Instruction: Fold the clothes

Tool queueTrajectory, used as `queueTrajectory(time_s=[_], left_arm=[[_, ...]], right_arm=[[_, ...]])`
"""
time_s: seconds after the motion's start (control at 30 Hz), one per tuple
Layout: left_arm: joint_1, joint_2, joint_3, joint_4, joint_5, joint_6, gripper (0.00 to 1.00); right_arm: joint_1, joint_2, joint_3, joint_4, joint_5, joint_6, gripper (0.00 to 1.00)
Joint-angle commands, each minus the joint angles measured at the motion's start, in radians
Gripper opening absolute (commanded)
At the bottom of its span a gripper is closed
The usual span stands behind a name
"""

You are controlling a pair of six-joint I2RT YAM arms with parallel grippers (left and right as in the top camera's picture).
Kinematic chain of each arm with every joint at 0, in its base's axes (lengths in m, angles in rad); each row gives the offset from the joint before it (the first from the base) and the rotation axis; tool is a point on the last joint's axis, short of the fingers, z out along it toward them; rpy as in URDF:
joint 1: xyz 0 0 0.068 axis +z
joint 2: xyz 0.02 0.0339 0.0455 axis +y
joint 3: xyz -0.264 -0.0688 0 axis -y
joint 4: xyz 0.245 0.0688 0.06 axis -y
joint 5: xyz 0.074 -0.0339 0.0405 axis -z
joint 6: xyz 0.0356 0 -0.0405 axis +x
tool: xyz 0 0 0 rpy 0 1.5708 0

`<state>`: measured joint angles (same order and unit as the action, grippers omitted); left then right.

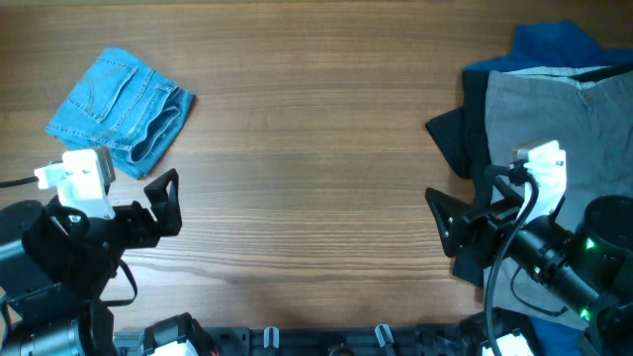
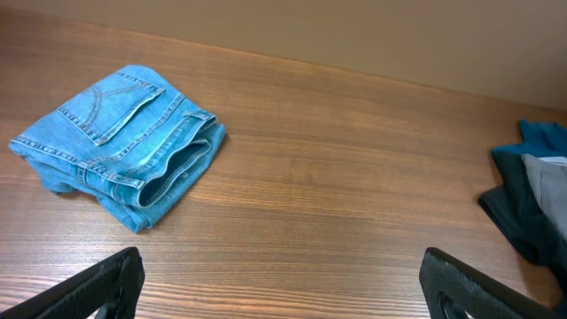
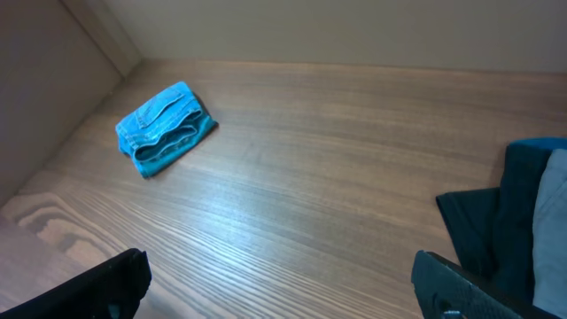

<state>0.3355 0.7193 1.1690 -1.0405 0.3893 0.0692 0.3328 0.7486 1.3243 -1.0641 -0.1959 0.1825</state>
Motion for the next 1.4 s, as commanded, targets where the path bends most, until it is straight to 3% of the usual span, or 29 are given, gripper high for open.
queueTrajectory(time_s=[0.0, 0.1, 0.17, 0.4, 0.53, 0.67, 0.73, 1.37], left_arm=[[-0.005, 0.002, -0.004, 0.003, -0.006, -0.006, 1.00], [-0.005, 0.002, -0.004, 0.003, -0.006, -0.006, 1.00], [-0.005, 0.002, -0.004, 0.003, -0.006, -0.006, 1.00], [-0.005, 0.002, -0.004, 0.002, -0.006, -0.006, 1.00], [-0.005, 0.002, -0.004, 0.002, -0.006, -0.006, 1.00], [-0.005, 0.002, -0.004, 0.002, -0.006, -0.006, 1.00], [-0.005, 0.002, -0.004, 0.002, -0.006, -0.006, 1.00], [-0.011, -0.002, -0.006, 0.002, -0.006, -0.006, 1.00]], right_arm=[[0.004, 0.005, 0.000, 0.014, 0.204, -0.073, 1.00], [-0.055, -0.059, -0.108, 0.175, 0.220, -0.319, 1.00], [-0.121, -0.148, -0.279, 0.309, 0.142, -0.393, 1.00], [-0.223, -0.504, -0.880, 0.660, -0.023, -0.380, 1.00], [-0.223, -0.667, -1.088, 0.793, -0.021, -0.279, 1.00], [-0.223, -0.746, -1.275, 1.036, -0.022, -0.179, 1.00], [-0.223, -0.746, -1.320, 1.098, -0.023, -0.156, 1.00], [-0.223, -0.745, -1.319, 1.085, -0.015, -0.156, 1.00]])
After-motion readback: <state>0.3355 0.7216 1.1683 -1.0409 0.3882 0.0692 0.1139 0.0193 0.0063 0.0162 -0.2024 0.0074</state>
